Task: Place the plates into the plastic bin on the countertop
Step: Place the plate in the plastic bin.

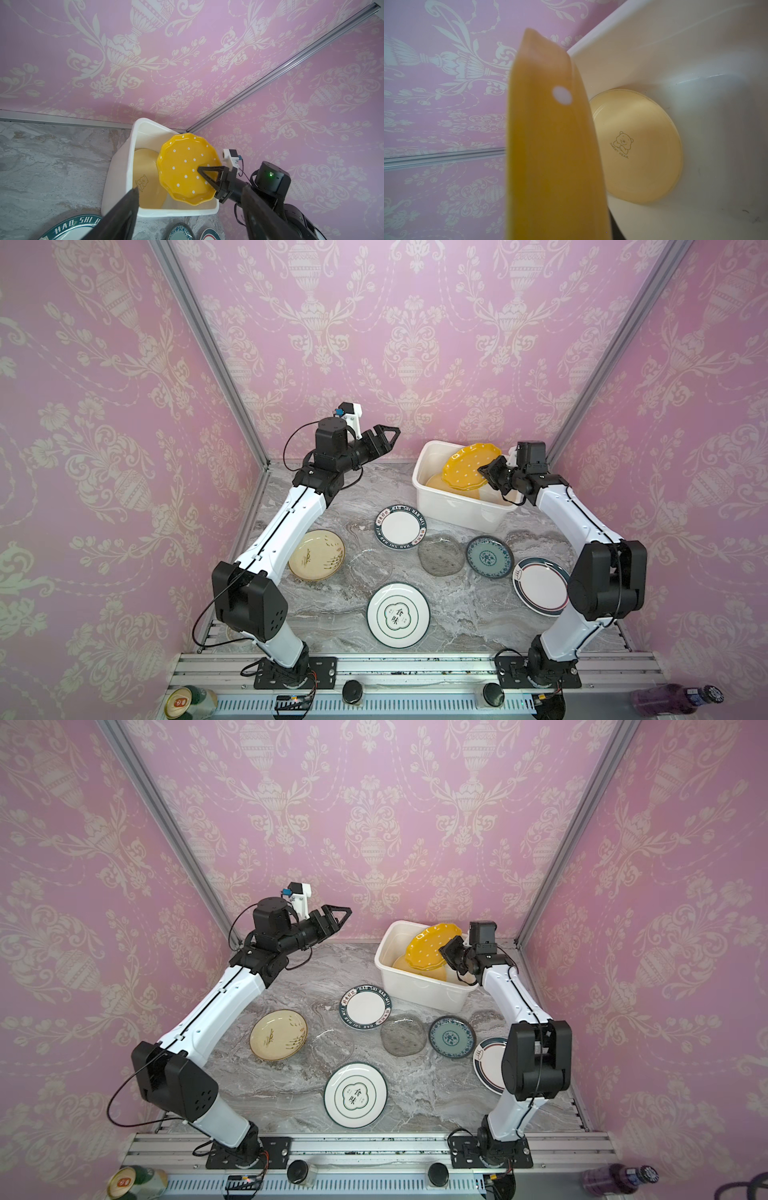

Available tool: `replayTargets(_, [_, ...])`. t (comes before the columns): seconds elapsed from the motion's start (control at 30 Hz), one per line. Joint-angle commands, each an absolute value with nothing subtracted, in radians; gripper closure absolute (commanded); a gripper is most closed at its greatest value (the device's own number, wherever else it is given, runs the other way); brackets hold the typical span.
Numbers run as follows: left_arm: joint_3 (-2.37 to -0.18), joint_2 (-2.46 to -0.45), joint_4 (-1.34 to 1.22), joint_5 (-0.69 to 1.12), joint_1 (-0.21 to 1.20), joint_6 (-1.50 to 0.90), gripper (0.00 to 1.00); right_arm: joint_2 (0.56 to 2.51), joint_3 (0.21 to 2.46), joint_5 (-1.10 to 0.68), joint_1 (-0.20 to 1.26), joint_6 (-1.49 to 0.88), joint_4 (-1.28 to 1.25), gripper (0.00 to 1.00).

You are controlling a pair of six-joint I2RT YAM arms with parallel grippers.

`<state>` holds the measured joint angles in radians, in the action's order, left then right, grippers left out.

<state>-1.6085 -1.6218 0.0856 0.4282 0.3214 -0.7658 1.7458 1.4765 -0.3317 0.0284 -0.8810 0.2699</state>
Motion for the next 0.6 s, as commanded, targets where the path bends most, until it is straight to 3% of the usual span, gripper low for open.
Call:
replayTargets(0.0, [-1.583,-1.587,0.148,0.393,0.314,-0.688,0.20,1.756,1.599,-0.343,0.030,-0.808,0.188,1.00])
replayTargets(0.27, [-1.550,-1.552,0.169,0.369,0.311,-0.686,0.20,1.834,1.666,-0.311,0.057,-0.671,0.182,1.00])
replayTargets(0.57, [-1.557,-1.566,0.175,0.360,0.311,-0.704,0.20,1.822,1.529,-0.293,0.097,-0.463,-0.016,1.00])
